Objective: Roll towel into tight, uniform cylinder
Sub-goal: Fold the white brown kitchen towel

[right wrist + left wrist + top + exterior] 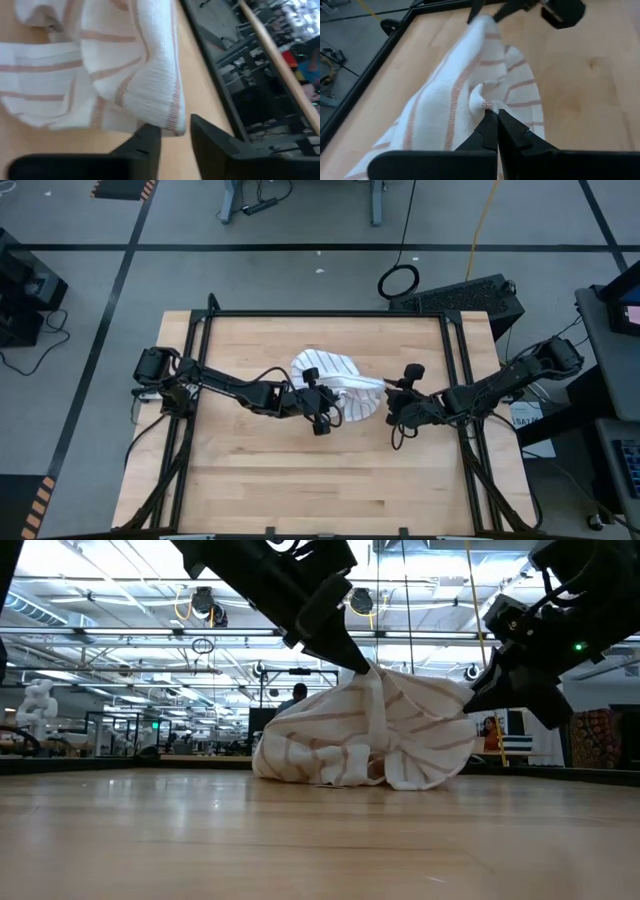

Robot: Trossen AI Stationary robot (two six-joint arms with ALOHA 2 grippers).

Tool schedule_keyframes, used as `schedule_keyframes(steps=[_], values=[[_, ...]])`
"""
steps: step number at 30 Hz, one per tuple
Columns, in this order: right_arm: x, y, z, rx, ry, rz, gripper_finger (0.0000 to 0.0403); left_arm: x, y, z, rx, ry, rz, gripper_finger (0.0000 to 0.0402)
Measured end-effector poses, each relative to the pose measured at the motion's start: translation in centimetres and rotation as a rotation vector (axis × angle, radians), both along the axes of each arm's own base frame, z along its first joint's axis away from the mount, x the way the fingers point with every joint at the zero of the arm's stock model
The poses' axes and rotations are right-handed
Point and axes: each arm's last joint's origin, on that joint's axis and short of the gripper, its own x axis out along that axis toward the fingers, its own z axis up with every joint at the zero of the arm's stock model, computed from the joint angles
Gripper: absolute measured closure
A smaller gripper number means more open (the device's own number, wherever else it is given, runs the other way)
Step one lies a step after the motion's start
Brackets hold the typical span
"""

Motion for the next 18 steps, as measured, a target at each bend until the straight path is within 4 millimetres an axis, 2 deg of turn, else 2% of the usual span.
schedule_keyframes(steps=[4,11,18], values=[[0.4,0.0,0.5,-0.034,-0.064,-0.031,0.0393,0.1,-0.3,0.1,-0.051,-0.019,-0.015,0.0402],[0.6,-0.5,1.5,-0.143,-0.159,-0.167,0.0392,1.1,-1.5,-0.8,-0.105,-0.087,-0.075,0.0402],[0.7,-0.6,1.5,-0.087,-0.187,-0.159,0.0398,2.3,-1.9,-4.1,-0.156,-0.076,-0.080,0.0390]])
